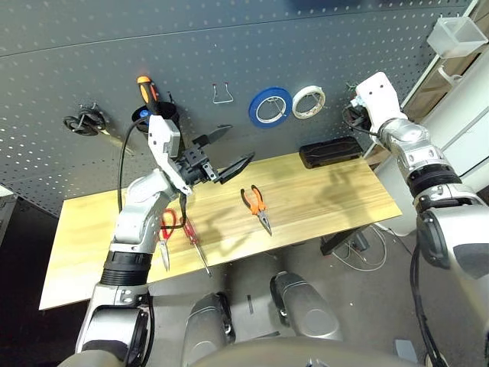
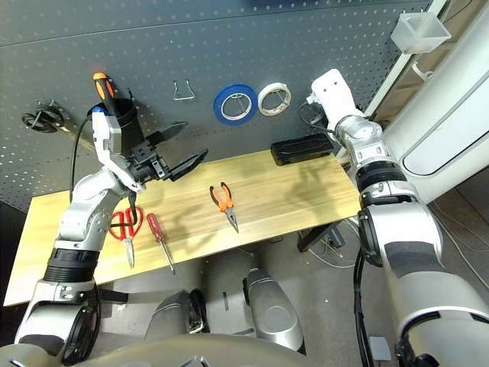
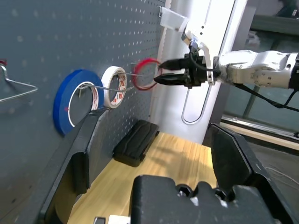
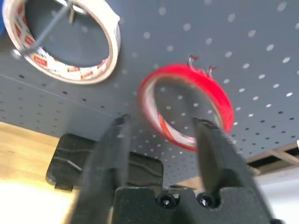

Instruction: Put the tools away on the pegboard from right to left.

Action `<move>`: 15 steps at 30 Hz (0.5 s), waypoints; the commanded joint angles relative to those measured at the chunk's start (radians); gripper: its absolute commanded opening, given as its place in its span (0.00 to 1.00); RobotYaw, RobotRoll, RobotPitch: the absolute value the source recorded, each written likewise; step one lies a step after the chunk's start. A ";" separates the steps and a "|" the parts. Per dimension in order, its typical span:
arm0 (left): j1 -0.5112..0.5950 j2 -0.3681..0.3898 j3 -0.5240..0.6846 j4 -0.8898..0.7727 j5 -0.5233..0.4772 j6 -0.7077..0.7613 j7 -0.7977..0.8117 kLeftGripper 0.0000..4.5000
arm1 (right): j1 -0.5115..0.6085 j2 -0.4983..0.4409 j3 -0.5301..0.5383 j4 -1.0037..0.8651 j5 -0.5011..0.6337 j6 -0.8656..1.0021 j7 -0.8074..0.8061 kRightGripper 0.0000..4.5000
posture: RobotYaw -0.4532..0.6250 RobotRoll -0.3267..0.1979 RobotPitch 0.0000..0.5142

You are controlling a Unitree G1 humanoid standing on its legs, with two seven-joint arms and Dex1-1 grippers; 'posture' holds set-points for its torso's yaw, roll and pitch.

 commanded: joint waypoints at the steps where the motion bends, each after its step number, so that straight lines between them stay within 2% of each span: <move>1: 0.019 0.014 0.006 -0.026 -0.006 0.024 0.004 1.00 | 0.060 -0.028 -0.043 -0.113 0.071 0.006 0.114 0.86 | 0.34 0.62 0.12; 3: 0.030 0.023 0.006 -0.029 -0.001 0.036 0.006 1.00 | 0.131 -0.059 -0.059 -0.276 0.117 0.064 0.193 0.99 | 0.33 0.62 0.13; 8: 0.068 0.051 0.008 -0.030 0.011 0.068 0.019 1.00 | 0.347 -0.174 -0.093 -0.817 0.276 0.391 0.371 0.99 | 0.31 0.62 0.14; 11: 0.097 0.071 0.015 -0.027 0.011 0.065 0.007 1.00 | 0.455 -0.228 -0.101 -1.088 0.376 0.634 0.414 0.99 | 0.29 0.62 0.18; 13: 0.118 0.089 0.020 -0.017 0.014 0.059 0.000 1.00 | 0.515 -0.235 -0.096 -1.214 0.401 0.758 0.385 0.99 | 0.29 0.62 0.20; 15: 0.148 0.108 0.022 -0.007 0.026 0.054 -0.004 1.00 | 0.563 -0.199 -0.078 -1.291 0.427 0.876 0.340 0.99 | 0.29 0.62 0.21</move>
